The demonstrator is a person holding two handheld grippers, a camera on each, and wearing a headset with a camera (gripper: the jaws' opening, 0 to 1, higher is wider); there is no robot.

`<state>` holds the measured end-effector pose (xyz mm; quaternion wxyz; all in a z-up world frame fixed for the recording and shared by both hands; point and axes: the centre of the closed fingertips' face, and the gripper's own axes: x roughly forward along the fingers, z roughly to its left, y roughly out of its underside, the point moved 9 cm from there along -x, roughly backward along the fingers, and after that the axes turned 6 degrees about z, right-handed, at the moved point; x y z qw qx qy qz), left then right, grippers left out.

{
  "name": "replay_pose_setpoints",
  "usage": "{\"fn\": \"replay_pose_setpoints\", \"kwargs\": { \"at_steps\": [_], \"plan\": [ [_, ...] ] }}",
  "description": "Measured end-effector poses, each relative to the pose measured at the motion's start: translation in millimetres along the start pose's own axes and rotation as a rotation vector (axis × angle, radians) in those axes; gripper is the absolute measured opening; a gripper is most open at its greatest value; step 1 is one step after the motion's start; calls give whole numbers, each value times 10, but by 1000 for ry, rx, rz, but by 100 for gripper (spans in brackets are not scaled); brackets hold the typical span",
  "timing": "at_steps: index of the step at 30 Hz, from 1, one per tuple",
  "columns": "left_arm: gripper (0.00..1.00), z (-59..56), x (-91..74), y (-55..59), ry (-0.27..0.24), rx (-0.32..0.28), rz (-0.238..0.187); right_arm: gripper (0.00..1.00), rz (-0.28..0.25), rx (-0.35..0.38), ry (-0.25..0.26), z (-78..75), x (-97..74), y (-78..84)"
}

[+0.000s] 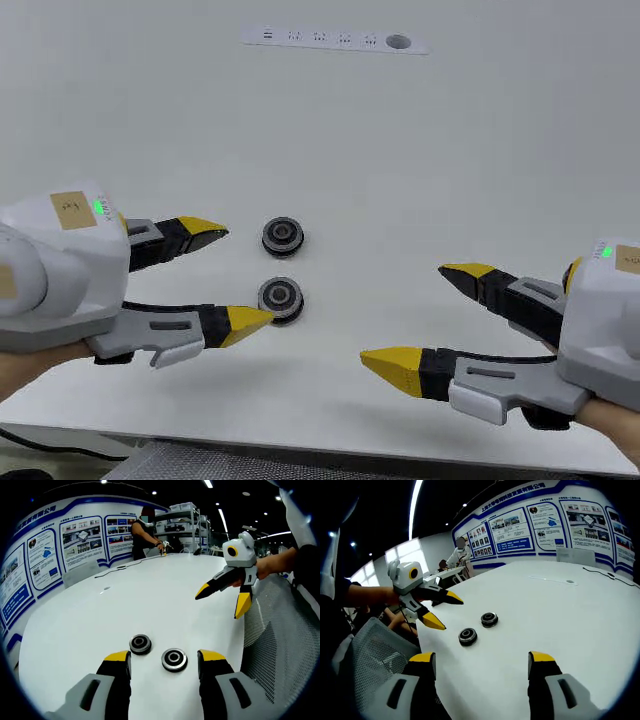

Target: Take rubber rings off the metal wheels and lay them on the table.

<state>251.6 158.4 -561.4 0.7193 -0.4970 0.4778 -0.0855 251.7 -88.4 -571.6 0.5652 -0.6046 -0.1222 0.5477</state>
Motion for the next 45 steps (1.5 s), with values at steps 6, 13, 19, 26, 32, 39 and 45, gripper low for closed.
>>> {"fn": "replay_pose_setpoints", "kwargs": {
  "at_steps": [6,13,19,26,32,39,45],
  "plan": [
    [50,-8,97,6,25,13,15,73,5,14,-20,39,37,26],
    [47,-25,196,32,55,11,37,70,2,31,-36,67,75,37],
    [42,-25,255,58,67,24,62,68,8,58,-56,88,106,56],
    [35,-13,309,69,78,40,83,65,25,60,-59,79,126,100],
    [29,-29,362,78,94,40,97,64,31,65,-59,56,117,101],
    [21,-29,396,100,100,62,117,62,27,72,-55,27,116,74],
    [19,-32,388,106,109,59,114,62,22,75,-53,34,118,70]
  ]
}}
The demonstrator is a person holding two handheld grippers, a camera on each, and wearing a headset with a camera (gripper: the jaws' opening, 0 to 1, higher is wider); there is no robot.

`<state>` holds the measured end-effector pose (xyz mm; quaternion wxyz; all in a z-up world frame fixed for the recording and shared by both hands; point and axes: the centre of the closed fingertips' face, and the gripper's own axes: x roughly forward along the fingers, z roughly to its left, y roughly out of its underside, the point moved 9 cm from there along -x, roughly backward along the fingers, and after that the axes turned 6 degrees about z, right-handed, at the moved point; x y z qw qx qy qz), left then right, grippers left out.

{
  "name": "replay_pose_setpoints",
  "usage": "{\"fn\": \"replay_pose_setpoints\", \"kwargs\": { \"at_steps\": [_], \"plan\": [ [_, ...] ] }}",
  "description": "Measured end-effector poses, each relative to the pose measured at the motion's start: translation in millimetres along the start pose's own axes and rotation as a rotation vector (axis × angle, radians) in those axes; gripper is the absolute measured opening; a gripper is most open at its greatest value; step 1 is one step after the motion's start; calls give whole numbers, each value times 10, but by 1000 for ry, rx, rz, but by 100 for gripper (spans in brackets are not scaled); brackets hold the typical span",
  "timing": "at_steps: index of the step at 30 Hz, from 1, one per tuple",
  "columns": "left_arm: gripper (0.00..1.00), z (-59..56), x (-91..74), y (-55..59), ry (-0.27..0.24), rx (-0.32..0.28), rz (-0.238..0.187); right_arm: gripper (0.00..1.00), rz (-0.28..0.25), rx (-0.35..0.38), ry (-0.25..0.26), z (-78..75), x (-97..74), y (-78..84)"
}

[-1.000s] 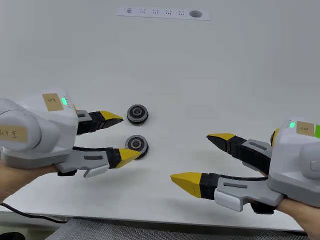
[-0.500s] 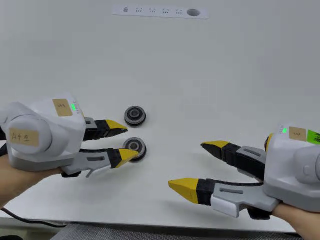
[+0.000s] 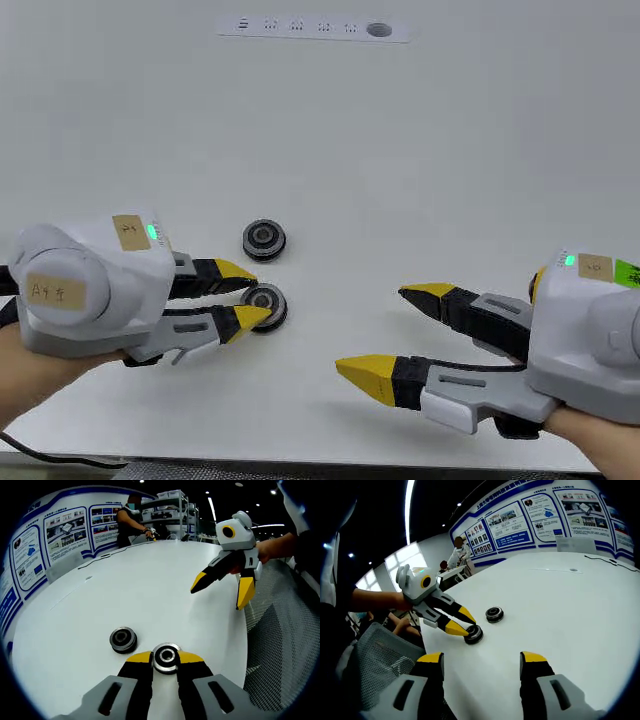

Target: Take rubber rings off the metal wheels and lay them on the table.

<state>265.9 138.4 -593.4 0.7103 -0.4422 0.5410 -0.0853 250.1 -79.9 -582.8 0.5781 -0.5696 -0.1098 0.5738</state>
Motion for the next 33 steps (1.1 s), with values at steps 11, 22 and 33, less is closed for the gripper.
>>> {"fn": "replay_pose_setpoints", "kwargs": {
  "at_steps": [11,22,33],
  "plan": [
    [16,-15,13,1,15,12,1,62,1,7,4,9,-2,18],
    [15,-14,22,-8,27,48,20,61,-15,21,4,0,9,-4],
    [14,7,26,-44,39,97,53,58,-48,35,8,3,29,-56]
  ]
}}
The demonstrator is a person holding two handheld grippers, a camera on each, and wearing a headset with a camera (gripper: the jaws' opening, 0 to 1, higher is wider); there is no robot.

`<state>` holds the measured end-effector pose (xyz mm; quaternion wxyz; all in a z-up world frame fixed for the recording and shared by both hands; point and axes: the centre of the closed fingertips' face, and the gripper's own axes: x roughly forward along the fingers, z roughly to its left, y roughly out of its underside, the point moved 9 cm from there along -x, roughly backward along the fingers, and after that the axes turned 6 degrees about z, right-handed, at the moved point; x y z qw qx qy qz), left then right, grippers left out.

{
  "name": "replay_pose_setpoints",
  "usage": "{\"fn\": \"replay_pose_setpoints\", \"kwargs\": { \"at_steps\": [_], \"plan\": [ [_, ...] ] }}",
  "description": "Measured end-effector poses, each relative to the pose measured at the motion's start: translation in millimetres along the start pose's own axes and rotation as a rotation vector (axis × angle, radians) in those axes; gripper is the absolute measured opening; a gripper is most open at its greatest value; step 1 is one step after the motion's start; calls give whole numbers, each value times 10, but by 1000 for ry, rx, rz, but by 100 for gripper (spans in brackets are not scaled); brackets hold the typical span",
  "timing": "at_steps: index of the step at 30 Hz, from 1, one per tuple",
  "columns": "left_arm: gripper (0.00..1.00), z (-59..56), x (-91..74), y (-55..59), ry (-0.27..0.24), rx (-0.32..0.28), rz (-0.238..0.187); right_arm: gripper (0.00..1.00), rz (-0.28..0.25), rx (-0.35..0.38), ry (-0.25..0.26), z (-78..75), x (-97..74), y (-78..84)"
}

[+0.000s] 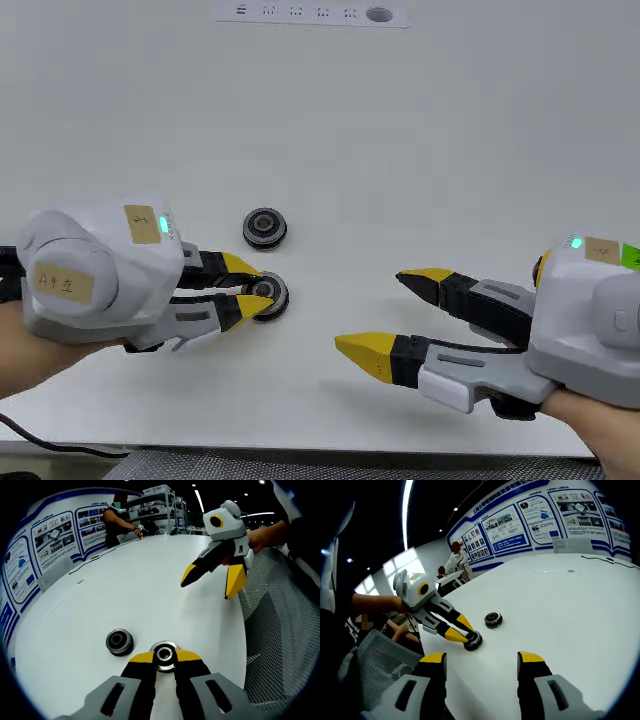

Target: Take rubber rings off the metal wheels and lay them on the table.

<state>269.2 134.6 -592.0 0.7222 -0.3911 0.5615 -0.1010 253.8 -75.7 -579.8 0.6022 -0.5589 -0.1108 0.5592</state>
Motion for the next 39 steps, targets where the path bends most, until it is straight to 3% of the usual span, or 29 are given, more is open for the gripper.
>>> {"fn": "replay_pose_setpoints", "kwargs": {
  "at_steps": [7,11,14,25,31,39],
  "plan": [
    [14,0,-6,4,5,8,9,59,-47,70,-25,20,65,-54],
    [13,11,-9,-7,14,-6,22,64,-113,249,-75,65,147,-81],
    [13,14,-11,-7,22,-4,28,63,-149,332,-91,73,199,-89],
    [13,17,-13,-11,26,6,37,64,-160,513,-179,157,408,-78],
    [13,17,-11,-17,27,14,43,63,-161,625,-179,174,537,-64],
    [13,15,-7,-13,25,15,38,61,-117,678,-198,215,670,-34]
  ]
}}
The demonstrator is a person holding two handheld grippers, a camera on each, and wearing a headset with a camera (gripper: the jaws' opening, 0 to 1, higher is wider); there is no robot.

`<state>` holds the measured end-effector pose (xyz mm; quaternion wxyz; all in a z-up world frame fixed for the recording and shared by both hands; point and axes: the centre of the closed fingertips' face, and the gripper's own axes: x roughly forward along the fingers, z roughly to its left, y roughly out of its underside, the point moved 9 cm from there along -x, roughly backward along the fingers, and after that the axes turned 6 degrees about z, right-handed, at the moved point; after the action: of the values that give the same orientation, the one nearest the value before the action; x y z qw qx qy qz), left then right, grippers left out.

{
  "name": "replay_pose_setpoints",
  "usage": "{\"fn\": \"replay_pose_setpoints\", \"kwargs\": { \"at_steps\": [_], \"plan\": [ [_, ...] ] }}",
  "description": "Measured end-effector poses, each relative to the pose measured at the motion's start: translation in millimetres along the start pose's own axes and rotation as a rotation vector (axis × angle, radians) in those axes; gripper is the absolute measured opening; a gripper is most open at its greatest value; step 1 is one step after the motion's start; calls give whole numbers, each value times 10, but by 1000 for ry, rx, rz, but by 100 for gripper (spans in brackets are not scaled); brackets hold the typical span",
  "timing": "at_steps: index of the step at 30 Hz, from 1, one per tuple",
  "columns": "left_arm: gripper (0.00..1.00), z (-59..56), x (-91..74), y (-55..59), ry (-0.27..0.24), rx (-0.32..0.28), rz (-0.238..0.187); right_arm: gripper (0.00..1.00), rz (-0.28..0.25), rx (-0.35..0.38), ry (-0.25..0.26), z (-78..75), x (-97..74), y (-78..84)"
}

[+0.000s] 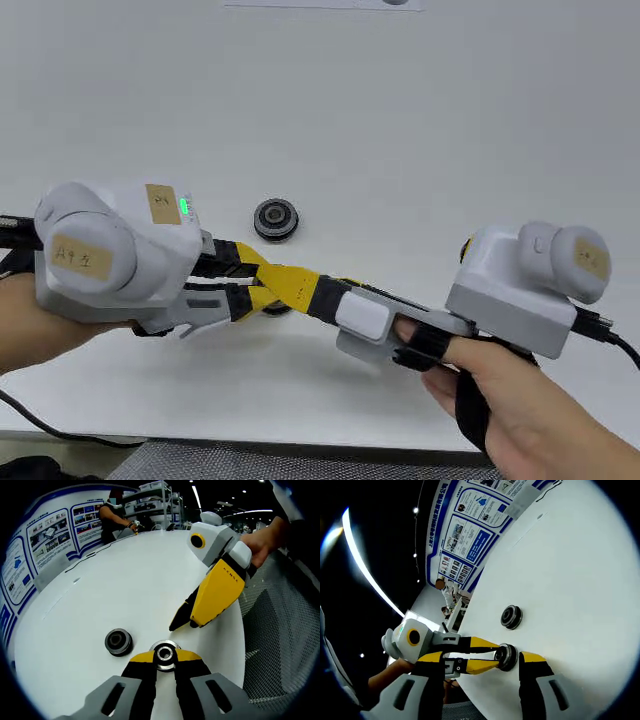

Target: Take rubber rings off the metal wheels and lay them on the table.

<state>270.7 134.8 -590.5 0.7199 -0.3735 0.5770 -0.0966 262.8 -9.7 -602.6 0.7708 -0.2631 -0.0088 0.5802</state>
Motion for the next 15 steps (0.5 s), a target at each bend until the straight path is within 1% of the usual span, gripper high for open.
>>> {"fn": "replay_pose_setpoints", "kwargs": {
  "at_steps": [15],
  "plan": [
    [13,12,6,4,5,-4,-5,60,28,32,-7,-29,116,2]
  ]
}}
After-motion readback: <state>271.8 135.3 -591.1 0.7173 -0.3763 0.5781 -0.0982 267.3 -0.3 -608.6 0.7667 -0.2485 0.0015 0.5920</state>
